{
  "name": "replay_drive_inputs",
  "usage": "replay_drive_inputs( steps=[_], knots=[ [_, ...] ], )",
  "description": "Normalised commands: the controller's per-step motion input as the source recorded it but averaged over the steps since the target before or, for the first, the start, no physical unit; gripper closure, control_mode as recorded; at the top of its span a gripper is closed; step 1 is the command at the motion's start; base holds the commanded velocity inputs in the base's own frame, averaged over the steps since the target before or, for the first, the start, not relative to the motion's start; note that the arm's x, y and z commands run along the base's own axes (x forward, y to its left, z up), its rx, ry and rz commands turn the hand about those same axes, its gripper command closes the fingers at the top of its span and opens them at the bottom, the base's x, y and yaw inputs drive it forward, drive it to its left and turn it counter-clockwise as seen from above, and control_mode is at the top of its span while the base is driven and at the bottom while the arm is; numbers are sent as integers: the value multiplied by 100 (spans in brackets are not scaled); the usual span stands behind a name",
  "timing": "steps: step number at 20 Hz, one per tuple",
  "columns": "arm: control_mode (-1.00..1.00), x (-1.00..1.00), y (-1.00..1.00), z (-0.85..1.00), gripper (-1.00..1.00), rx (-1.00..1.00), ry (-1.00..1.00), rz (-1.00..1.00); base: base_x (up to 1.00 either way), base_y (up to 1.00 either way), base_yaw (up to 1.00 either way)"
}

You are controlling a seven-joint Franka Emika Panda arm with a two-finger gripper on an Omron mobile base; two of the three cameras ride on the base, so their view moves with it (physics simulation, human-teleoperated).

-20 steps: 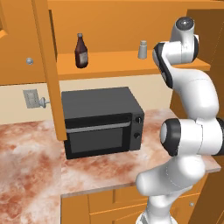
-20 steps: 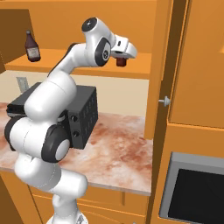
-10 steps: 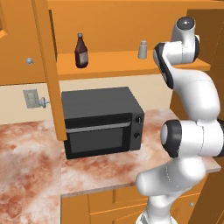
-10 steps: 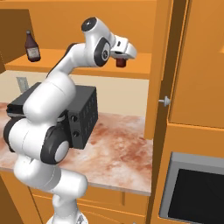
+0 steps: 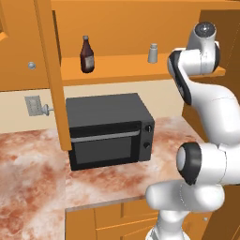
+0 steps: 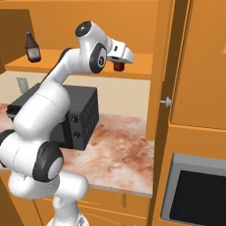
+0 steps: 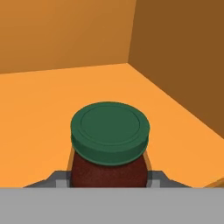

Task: Collect the paprika, ketchup, and shaker from the cabinet and place them next to the stove.

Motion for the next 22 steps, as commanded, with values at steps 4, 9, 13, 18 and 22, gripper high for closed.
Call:
replay_drive_inputs(
  steps=[4,9,13,18,22],
  knots=[
    [-100,-43,13,0,100,0,-5,0,0,0,0],
    [-100,-50,18,0,100,0,-3,0,0,0,0],
    [-100,-60,29,0,100,0,0,0,0,0,0],
    [-100,-66,32,0,100,0,0,0,0,0,0],
    [-100,-74,28,-1,100,0,0,0,0,0,0]
  ],
)
